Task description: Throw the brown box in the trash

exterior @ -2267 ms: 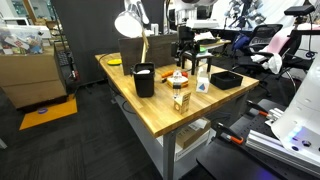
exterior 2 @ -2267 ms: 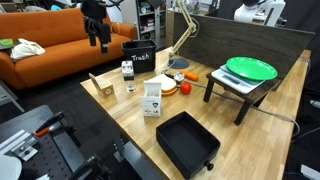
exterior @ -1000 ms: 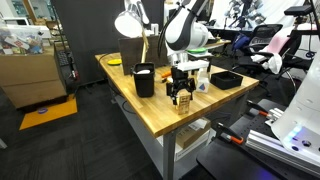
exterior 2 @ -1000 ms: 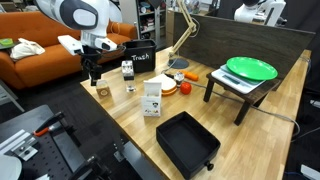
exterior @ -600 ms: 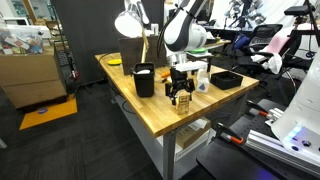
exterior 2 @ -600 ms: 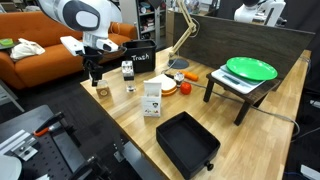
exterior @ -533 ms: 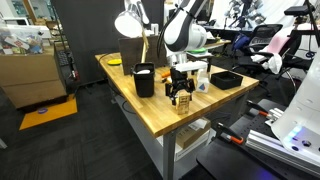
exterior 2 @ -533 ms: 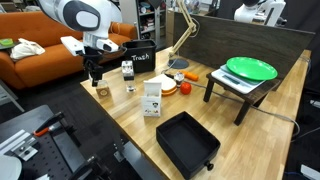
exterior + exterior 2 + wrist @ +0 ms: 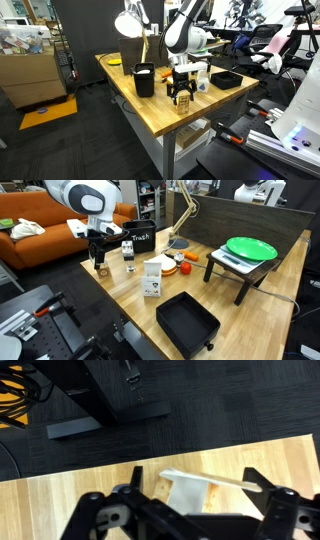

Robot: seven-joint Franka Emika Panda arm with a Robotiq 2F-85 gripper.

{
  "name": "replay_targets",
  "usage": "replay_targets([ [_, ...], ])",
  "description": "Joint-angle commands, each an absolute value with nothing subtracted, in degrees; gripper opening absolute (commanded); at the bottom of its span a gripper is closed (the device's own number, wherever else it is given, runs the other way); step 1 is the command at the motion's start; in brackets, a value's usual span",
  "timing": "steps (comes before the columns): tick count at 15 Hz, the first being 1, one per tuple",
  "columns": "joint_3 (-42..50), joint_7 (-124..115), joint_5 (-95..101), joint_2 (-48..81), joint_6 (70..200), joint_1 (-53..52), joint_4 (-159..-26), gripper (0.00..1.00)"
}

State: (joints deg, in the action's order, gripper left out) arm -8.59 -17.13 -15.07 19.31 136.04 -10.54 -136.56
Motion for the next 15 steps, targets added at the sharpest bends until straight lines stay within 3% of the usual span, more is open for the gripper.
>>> replay_targets([
  [1, -6.81, -18.53, -14.52, 19.48, 134.83, -9.90, -136.57, 1.00],
  [8, -5.71, -16.99, -15.33, 21.48, 134.70, -8.91, -135.40, 0.99],
  [9, -5.87, -16.87, -15.87, 21.53, 135.03, -8.78, -135.39, 0.76],
  [10, -6.10, -16.55, -16.52, 21.62, 135.35, -8.59, -135.29, 0.74],
  [15, -6.25, -16.35, -17.09, 21.28, 135.72, -8.57, -134.94, 0.39],
])
